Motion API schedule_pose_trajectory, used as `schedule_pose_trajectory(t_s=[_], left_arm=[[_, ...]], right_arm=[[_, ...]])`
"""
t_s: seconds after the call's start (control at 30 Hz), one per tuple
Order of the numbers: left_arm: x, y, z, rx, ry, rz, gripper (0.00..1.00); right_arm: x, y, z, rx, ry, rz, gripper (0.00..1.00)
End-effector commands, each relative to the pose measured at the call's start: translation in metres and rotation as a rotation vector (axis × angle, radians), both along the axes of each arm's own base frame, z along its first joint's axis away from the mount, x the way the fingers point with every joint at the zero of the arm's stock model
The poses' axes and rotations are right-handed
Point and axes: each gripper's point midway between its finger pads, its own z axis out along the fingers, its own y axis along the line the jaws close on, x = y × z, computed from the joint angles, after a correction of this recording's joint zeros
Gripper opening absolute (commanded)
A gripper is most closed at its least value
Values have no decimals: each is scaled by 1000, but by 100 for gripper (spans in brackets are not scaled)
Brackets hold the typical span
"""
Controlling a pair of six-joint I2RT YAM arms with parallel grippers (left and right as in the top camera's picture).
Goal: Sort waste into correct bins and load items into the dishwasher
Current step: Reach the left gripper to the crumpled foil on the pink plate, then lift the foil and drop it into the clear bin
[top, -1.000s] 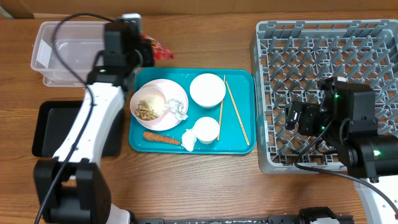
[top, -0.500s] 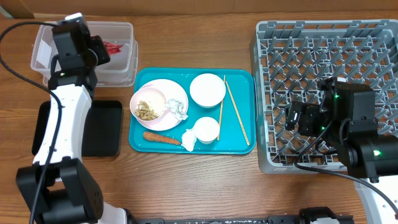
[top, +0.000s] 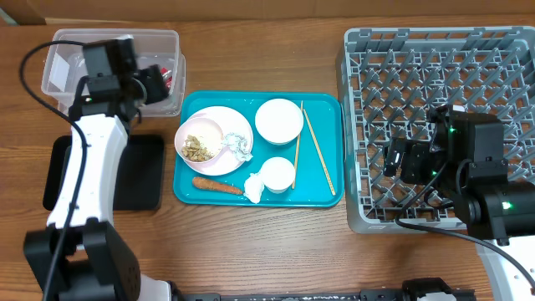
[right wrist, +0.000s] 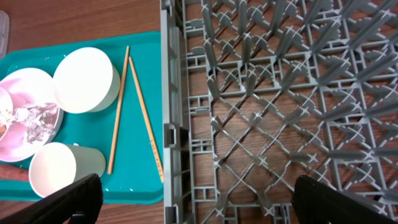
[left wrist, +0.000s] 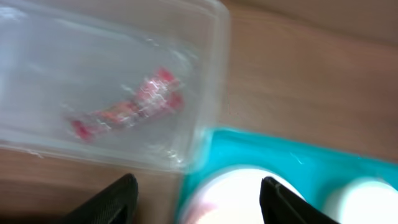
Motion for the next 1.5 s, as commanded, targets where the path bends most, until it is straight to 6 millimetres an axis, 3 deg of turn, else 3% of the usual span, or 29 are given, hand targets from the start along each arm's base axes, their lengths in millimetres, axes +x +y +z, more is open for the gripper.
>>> schedule_pose_trajectory(t_s=[0.0,0.1,0.3,0.43,0.63,0.67,0.8,1.07,1.23,1.33,1.47], left_arm=[[-29,-63,10,-134,68,-178,66],[-58,-93,-13,-142,217,-238,70],[-96,-139,-52,-117,431,-326,74],[-115,-154,-74,-120,564,-238,77],[-126,-172,-108,-142,696,-109,77],[-127,-172,-119,-146,730,-78,73],[-125,-173,-134,-144,752,-64,54],[-112,-176,-134,-154,701,-71,5],[-110,-174,-123,-141,694,-97,4],[-97,-167,-100,-112,651,-107,4],[-66,-142,-53,-51,524,-95,4]], right_arm=[[4,-2,12,-2,-36,-7,100],[4,-1,12,-1,-37,-7,100],[4,-1,13,-1,-39,-7,100],[4,-1,12,-1,-39,-7,100],[4,-1,12,-1,-36,-7,100],[3,-1,12,-2,-34,-7,100],[3,-2,11,-2,-31,-7,100],[3,-2,11,-2,-31,-7,100],[3,-2,11,-2,-30,-7,100],[2,-2,10,-3,-25,-7,100],[1,-2,10,-3,-24,-7,100]])
